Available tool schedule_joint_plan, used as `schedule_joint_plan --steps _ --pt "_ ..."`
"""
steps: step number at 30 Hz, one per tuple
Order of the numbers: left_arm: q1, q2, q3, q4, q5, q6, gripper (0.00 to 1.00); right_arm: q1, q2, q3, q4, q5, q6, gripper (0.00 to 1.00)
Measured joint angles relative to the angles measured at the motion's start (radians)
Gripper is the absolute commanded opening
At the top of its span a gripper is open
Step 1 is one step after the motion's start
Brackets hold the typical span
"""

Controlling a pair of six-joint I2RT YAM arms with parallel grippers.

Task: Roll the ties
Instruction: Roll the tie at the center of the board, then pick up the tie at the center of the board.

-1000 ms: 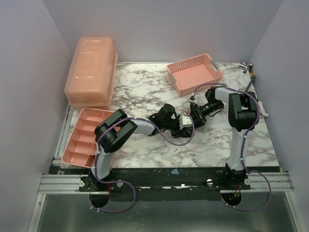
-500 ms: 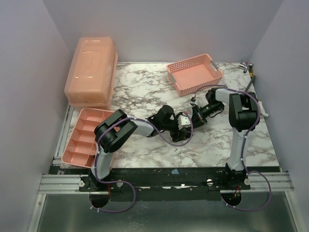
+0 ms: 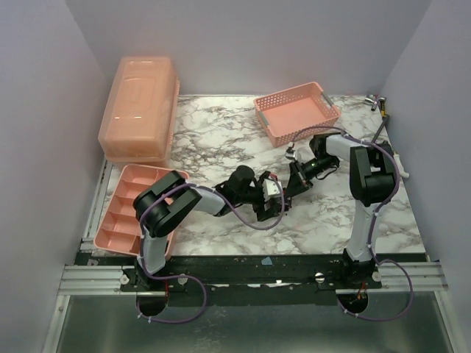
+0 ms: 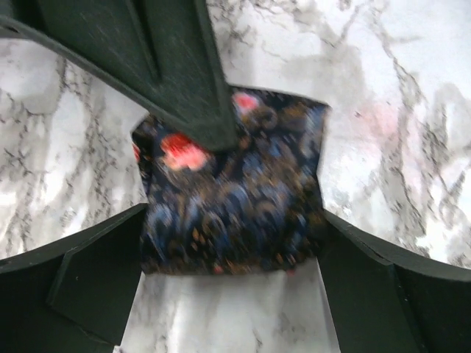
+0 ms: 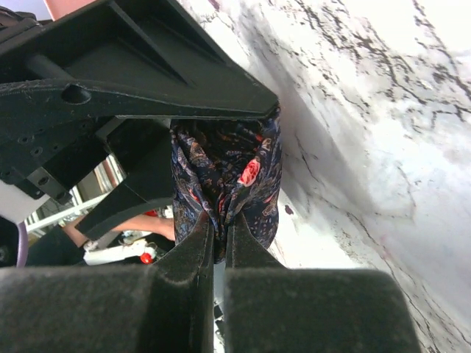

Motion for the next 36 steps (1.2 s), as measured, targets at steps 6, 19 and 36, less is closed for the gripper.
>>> schedule_joint_plan --steps 6,19,36 --pt "-0.017 0.051 0.082 -0.036 -0.049 -0.005 0.91 0.023 -0.019 -0.011 0.012 -0.005 -0.003 0.01" --pt "-0.024 -0.002 0.078 -0.132 -0.049 -0.056 0.98 0.027 -0.034 -0.009 0.004 -0.031 0.000 0.01" --pt "0.330 -0.402 0.400 -0.871 0.047 -0.260 0.98 -0.012 -0.078 0.223 0.075 -0.161 0.179 0.01"
